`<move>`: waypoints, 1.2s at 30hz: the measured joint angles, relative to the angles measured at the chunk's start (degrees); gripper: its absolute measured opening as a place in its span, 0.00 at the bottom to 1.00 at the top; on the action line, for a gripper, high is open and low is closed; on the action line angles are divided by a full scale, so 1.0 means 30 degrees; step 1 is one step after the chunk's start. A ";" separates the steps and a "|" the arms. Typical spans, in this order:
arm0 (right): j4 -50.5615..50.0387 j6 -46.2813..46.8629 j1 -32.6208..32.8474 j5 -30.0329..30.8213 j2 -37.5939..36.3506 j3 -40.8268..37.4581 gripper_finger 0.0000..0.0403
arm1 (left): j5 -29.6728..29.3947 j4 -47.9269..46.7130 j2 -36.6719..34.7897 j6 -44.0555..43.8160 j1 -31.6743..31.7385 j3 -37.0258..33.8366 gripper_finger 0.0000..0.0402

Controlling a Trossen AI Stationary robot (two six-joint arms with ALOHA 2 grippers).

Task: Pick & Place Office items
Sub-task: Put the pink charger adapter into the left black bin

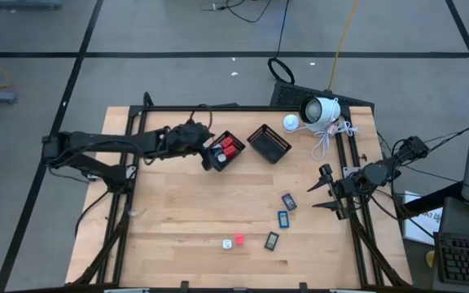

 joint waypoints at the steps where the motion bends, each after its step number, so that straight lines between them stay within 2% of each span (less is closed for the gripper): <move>1: 0.0000 0.0000 0.0000 0.0003 0.0000 -0.0001 0.56 | 0.0239 -0.0039 -0.0257 0.0076 -0.0340 0.0000 0.66; 6: 0.0000 -0.0001 0.0007 0.0003 0.0000 -0.0004 0.56 | 0.1339 0.0304 -0.1245 0.0224 -0.3218 0.0000 0.63; 12: 0.0000 -0.0007 0.0000 0.0003 0.0000 -0.0004 0.56 | 0.1248 0.1989 -0.1600 0.2450 -0.7339 0.0000 0.62; 20: 0.0000 0.0000 0.0000 -0.0003 0.0000 0.0002 0.56 | 0.1165 0.4443 -0.1619 0.3180 -1.0635 -0.0121 0.67; 28: 0.0000 -0.0006 0.0000 -0.0004 0.0005 -0.0001 0.56 | 0.1157 1.0923 -0.0554 0.2051 -1.2670 -0.2676 0.69; 36: 0.0000 0.0000 0.0004 -0.0001 0.0004 0.0003 0.56 | 0.1125 1.7565 0.2674 0.0848 -1.3540 -0.3628 0.69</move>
